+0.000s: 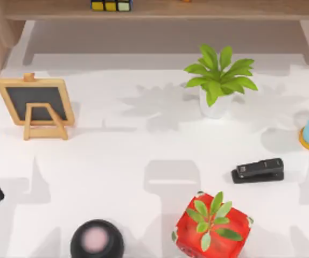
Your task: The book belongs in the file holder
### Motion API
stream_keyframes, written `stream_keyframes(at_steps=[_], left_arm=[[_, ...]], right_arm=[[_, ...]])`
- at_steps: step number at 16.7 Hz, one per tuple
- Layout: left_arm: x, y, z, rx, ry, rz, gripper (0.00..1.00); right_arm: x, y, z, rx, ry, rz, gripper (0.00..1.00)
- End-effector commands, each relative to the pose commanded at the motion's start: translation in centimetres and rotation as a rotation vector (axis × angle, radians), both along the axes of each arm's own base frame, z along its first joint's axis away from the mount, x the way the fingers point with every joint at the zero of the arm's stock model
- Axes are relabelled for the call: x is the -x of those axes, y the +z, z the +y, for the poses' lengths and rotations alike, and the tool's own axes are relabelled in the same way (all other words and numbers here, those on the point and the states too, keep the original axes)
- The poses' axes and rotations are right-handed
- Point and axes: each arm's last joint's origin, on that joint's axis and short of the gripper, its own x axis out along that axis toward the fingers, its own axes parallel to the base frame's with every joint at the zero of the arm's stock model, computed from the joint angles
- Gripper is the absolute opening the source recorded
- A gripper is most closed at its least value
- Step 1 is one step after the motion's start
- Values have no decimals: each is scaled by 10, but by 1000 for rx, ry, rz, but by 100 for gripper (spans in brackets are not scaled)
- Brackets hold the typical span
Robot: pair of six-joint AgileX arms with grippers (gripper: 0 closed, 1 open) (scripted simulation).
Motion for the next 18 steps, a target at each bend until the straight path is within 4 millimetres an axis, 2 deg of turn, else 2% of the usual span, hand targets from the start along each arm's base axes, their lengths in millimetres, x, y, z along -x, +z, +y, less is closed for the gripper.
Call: stream_keyframes(at_steps=[3, 6, 10, 13, 16, 18], left_arm=[[0, 3, 0, 2, 1, -3, 100], [1, 27, -1, 14, 10, -29, 100], [-3, 89, -4, 36, 14, -71, 100], [-19, 144, -11, 45, 8, -80, 100], [-51, 196, -23, 38, -1, -59, 100], [-82, 224, -37, 23, -6, -27, 100]], right_arm=[[0, 0, 0, 0, 0, 0, 100], [0, 0, 0, 0, 0, 0, 100], [0, 0, 0, 0, 0, 0, 100], [0, 0, 0, 0, 0, 0, 100], [0, 0, 0, 0, 0, 0, 100], [0, 0, 0, 0, 0, 0, 100]])
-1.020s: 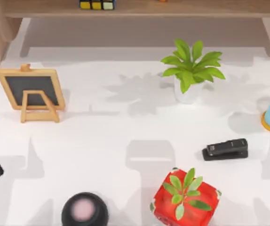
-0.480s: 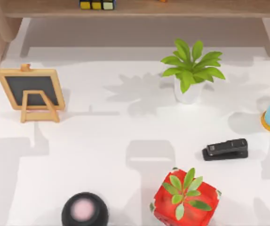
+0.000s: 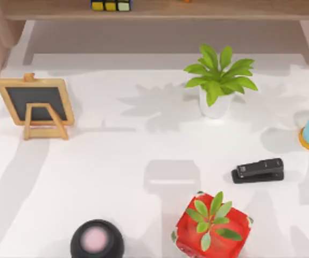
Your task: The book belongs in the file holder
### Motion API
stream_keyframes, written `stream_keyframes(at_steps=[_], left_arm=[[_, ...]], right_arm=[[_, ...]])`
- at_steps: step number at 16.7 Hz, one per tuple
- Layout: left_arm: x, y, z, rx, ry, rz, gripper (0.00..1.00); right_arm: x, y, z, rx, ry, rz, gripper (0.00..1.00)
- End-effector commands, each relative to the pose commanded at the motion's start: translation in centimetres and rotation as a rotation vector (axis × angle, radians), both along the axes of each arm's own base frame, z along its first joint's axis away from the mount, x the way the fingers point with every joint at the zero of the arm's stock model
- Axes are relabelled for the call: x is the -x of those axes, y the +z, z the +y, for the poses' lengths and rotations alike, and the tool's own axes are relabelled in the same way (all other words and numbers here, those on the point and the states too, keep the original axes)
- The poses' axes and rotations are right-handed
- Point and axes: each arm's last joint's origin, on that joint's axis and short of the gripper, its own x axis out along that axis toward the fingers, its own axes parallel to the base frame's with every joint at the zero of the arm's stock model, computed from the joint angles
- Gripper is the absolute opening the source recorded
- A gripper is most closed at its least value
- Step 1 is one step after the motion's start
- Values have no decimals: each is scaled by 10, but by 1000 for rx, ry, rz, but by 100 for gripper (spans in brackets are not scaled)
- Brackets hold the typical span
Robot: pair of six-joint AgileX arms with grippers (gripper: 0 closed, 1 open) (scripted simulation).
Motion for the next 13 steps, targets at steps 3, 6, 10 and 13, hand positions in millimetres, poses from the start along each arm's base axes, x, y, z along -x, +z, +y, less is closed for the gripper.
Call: stream_keyframes(at_steps=[3, 6, 10, 13], left_arm=[[-56, 25, -30, -41, -7, 67, 100], [-114, 31, -70, -92, -11, 136, 100], [-177, 22, -128, -145, -13, 188, 100], [-206, 19, -166, -144, -12, 173, 100]], right_arm=[[0, 0, 0, 0, 0, 0, 100], [0, 0, 0, 0, 0, 0, 100], [0, 0, 0, 0, 0, 0, 100], [0, 0, 0, 0, 0, 0, 100]])
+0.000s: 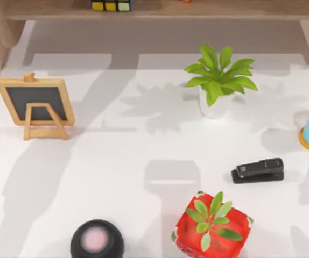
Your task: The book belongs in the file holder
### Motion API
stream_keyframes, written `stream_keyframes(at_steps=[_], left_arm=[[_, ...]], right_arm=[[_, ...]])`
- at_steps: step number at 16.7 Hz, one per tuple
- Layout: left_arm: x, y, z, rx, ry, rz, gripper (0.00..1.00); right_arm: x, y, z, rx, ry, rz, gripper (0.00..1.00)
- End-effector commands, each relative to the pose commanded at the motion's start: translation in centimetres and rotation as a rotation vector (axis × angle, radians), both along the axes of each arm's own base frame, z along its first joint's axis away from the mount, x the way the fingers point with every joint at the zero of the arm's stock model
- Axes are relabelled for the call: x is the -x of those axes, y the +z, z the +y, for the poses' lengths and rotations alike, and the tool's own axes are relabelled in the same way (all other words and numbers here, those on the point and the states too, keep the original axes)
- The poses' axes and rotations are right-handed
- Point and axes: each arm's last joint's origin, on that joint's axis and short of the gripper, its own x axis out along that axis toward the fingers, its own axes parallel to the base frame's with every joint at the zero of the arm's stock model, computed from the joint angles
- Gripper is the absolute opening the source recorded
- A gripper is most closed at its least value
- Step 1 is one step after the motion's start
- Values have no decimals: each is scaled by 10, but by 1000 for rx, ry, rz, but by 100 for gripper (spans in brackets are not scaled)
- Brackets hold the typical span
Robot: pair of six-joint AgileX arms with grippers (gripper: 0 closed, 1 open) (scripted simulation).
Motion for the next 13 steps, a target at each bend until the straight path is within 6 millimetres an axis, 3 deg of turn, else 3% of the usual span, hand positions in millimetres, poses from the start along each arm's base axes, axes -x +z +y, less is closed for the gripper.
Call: stream_keyframes(at_steps=[5, 9, 13], left_arm=[[-17, 15, -40, 79, 0, -98, 100], [-16, 30, -48, 135, 1, -157, 100], [-16, 30, -48, 135, 1, -157, 100]], right_arm=[[0, 0, 0, 0, 0, 0, 100], [0, 0, 0, 0, 0, 0, 100], [0, 0, 0, 0, 0, 0, 100]])
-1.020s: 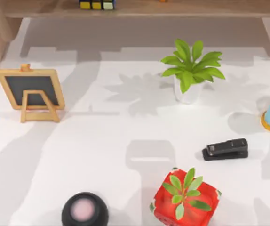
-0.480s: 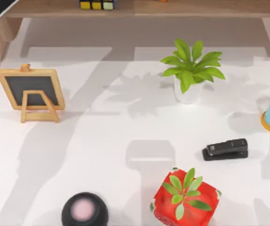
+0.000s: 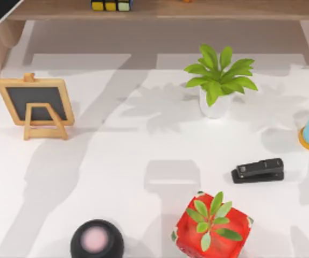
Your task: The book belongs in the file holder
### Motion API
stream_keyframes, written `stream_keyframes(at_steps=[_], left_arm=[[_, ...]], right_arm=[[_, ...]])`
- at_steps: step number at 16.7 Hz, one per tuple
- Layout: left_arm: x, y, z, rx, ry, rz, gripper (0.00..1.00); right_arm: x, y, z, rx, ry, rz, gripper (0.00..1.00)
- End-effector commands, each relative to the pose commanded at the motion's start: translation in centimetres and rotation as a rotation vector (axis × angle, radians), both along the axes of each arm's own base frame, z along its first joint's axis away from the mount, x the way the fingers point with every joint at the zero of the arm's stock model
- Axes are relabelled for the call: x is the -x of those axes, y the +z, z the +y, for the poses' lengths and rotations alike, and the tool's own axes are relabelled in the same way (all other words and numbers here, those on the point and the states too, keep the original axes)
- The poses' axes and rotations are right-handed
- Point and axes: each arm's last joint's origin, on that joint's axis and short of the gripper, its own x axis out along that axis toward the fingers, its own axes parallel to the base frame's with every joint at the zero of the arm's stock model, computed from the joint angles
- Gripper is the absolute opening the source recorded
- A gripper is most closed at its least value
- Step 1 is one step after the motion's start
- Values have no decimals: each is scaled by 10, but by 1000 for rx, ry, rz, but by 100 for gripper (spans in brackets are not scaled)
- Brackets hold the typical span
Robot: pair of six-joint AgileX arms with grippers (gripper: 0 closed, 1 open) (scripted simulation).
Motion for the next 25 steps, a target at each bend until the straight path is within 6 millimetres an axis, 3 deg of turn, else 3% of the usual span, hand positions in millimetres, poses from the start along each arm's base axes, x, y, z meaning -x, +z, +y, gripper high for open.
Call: stream_keyframes(at_steps=[12, 25], left_arm=[[-20, 0, 0, 0, 0, 0, 100], [-20, 0, 0, 0, 0, 0, 2]], right_arm=[[0, 0, 0, 0, 0, 0, 100], [0, 0, 0, 0, 0, 0, 100]])
